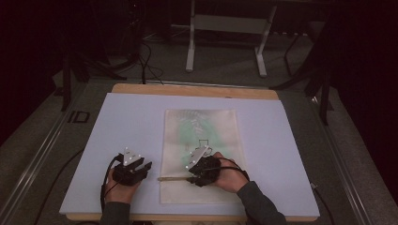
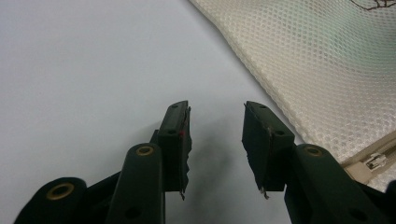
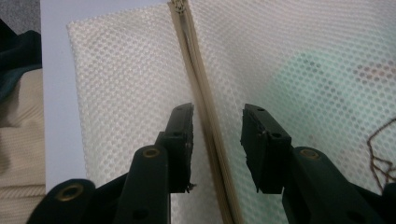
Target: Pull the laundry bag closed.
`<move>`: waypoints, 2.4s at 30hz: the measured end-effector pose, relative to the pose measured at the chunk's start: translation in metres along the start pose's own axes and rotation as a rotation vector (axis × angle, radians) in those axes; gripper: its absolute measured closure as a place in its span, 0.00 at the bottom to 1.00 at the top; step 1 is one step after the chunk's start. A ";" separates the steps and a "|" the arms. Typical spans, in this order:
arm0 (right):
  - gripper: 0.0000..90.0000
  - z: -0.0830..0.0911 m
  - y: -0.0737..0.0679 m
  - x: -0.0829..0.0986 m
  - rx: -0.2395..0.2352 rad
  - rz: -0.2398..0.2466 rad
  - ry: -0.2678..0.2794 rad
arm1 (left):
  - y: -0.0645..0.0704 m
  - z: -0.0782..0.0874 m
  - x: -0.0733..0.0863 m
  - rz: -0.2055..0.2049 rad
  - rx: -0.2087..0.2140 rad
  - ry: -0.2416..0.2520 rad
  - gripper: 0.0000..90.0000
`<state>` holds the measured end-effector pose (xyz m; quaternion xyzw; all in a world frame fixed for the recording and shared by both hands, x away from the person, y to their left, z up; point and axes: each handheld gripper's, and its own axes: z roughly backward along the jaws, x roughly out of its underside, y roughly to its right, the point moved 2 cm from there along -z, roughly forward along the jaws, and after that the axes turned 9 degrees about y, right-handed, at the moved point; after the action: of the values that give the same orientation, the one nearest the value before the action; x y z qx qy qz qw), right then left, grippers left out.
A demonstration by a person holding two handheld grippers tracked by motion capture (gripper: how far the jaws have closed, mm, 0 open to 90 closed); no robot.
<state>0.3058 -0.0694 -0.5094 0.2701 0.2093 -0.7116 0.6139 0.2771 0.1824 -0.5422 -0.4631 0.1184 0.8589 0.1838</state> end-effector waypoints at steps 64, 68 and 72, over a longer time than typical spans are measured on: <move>0.82 -0.072 -0.017 -0.071 -0.112 0.100 -0.032 | -0.002 0.000 0.000 -0.001 0.001 -0.008 0.67; 0.82 -0.076 -0.016 -0.072 -0.115 0.087 -0.030 | -0.003 0.000 0.000 -0.002 0.001 -0.009 0.67; 0.88 -0.078 -0.016 -0.074 -0.110 0.082 -0.045 | -0.002 -0.001 0.000 -0.007 -0.001 -0.012 0.67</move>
<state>0.3078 0.0384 -0.5221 0.2283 0.2232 -0.6791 0.6610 0.2784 0.1840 -0.5425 -0.4584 0.1152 0.8611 0.1874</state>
